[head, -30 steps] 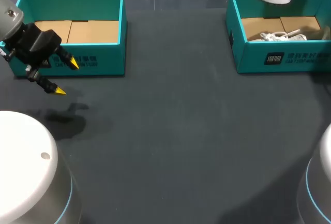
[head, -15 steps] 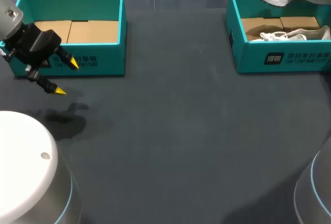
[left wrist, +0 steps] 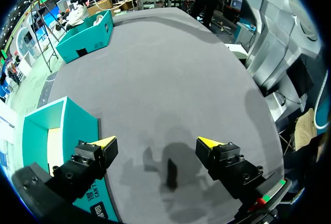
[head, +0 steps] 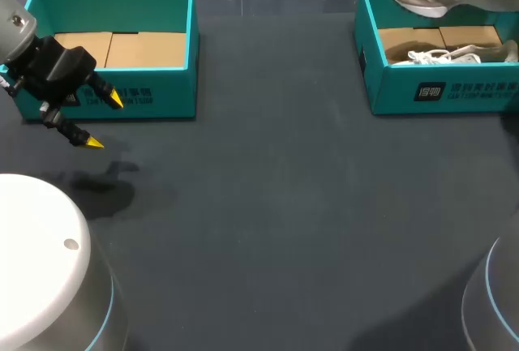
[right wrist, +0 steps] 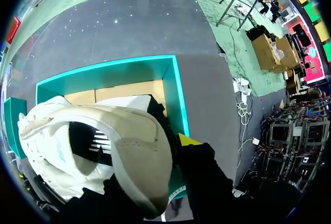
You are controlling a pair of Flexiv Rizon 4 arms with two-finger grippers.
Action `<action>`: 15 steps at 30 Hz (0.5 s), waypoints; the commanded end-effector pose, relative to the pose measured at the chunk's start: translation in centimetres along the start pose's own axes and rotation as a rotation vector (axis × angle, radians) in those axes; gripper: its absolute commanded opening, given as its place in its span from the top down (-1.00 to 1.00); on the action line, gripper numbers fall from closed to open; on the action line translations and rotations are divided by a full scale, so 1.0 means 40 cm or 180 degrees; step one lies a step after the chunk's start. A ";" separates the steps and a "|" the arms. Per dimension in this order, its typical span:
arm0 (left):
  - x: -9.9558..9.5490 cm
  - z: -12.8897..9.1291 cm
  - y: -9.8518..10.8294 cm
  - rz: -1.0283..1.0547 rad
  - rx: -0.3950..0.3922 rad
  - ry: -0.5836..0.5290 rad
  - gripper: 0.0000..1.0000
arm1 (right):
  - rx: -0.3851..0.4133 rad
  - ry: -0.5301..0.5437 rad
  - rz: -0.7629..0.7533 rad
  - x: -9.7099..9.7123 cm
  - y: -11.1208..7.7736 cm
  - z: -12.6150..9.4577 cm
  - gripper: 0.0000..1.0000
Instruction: Take the shoe out of the shoebox, open the shoe tongue, remove and reinsert the insole, then place the shoe into the shoebox
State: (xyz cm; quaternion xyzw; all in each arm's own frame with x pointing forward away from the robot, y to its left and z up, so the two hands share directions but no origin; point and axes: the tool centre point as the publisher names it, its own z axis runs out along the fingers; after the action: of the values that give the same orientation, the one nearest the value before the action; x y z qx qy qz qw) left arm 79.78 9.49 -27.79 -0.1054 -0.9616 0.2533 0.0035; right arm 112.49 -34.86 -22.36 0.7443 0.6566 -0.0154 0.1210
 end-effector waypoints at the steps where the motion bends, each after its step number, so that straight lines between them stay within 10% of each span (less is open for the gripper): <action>1: 0.001 -0.001 0.000 0.0002 -0.0010 0.0003 -1.00 | 0.0010 -0.0001 0.0003 0.000 0.004 -0.005 1.00; 15: 0.001 -0.001 0.000 0.0002 -0.0010 0.0003 -1.00 | -0.0035 -0.0053 0.0177 0.027 0.018 0.112 1.00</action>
State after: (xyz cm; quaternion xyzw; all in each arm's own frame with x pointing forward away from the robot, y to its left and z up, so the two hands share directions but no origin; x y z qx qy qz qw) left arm 79.78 9.49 -27.79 -0.1054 -0.9616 0.2533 0.0035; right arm 113.67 -34.83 -26.53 0.7610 0.6357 -0.0150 0.1284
